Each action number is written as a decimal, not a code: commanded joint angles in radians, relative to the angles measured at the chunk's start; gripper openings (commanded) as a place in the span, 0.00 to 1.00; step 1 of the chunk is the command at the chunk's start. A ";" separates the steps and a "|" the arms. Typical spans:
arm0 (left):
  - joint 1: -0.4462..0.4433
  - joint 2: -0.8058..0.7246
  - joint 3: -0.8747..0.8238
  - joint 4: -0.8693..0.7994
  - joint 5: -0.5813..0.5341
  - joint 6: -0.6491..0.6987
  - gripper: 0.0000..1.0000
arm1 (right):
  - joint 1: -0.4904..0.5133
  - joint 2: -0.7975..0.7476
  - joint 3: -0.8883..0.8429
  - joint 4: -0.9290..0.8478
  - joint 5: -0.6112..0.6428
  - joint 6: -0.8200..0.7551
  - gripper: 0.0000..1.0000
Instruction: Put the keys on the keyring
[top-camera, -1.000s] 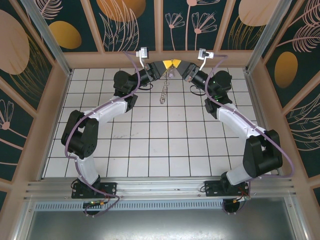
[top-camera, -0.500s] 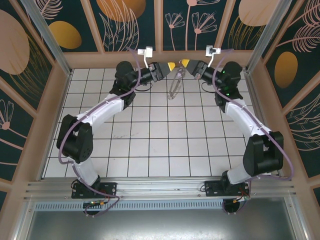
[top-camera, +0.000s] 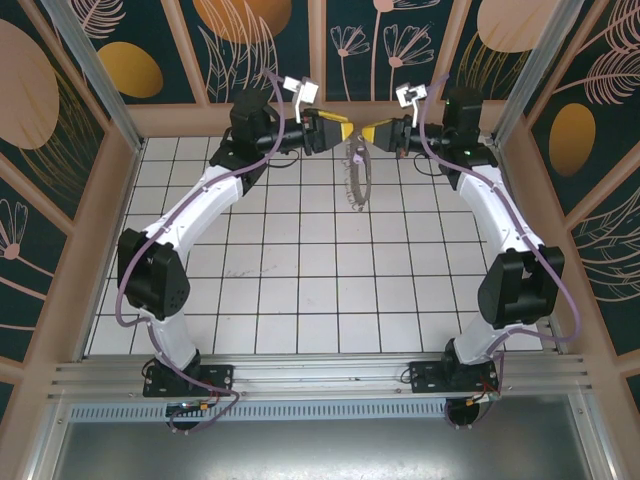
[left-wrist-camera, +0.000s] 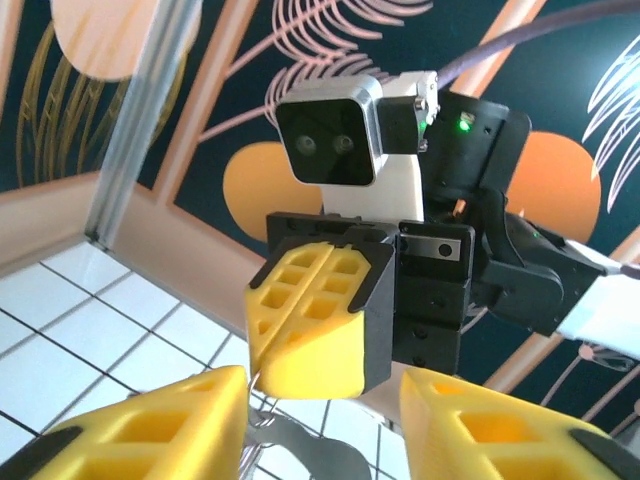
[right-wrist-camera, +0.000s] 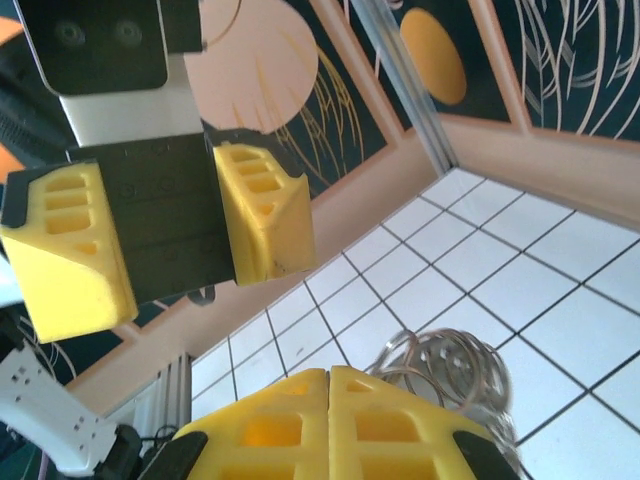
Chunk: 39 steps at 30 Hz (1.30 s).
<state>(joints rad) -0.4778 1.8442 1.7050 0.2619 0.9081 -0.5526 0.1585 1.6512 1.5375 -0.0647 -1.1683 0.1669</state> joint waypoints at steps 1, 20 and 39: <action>0.001 0.024 0.022 -0.084 0.075 0.064 0.40 | -0.006 -0.002 0.022 -0.080 -0.068 -0.101 0.00; -0.005 0.047 -0.094 0.158 0.117 -0.114 0.28 | 0.014 -0.059 -0.084 0.176 -0.021 0.108 0.00; -0.008 0.049 -0.125 0.322 0.095 -0.218 0.33 | 0.060 -0.076 -0.109 0.260 0.001 0.172 0.00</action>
<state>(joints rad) -0.4789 1.8862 1.5761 0.5121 0.9955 -0.7464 0.2115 1.6238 1.4303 0.1406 -1.1683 0.3290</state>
